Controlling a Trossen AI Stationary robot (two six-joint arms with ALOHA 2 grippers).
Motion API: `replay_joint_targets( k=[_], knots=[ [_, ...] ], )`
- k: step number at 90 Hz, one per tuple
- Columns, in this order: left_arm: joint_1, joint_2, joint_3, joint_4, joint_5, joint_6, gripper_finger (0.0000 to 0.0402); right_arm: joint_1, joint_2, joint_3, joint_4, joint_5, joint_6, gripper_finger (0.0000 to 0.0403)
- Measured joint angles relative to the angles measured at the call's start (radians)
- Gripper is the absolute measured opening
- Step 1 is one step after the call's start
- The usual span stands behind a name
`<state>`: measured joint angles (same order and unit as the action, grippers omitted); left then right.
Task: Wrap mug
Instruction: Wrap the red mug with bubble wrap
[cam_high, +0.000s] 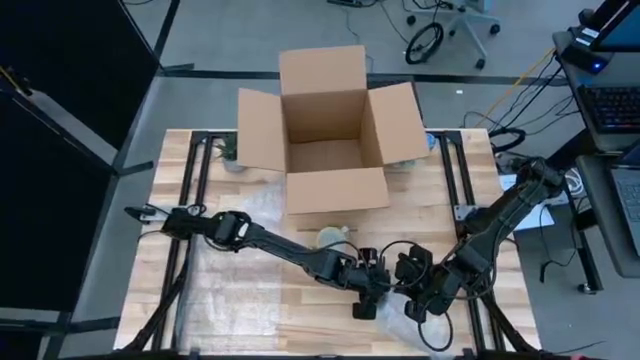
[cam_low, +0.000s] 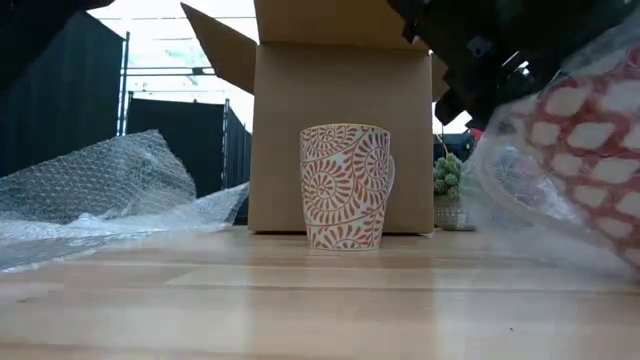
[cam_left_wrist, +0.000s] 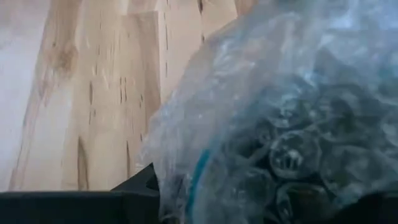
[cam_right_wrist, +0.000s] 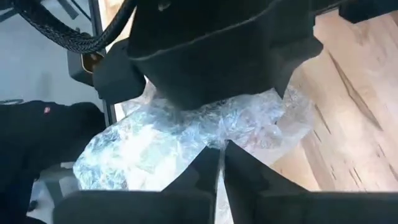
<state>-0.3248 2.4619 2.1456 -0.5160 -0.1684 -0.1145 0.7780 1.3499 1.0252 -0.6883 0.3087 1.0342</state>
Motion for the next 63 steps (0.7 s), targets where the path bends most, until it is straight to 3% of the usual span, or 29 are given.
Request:
replay_joint_targets(
  k=[15, 33, 63],
  knots=[
    [0.000, 0.000, 0.000, 0.003, -0.005, -0.001, 0.0145, 0.011, -0.052, 0.000, -0.036, -0.051, 0.006, 0.0085],
    [0.001, 0.000, 0.000, 0.005, -0.006, -0.003, 0.0145, 0.058, -0.109, 0.000, -0.147, -0.091, 0.127, 0.0141],
    [0.001, 0.000, 0.001, 0.006, -0.007, -0.004, 0.0145, 0.168, -0.084, 0.000, -0.395, -0.098, 0.421, 0.0152]
  ],
)
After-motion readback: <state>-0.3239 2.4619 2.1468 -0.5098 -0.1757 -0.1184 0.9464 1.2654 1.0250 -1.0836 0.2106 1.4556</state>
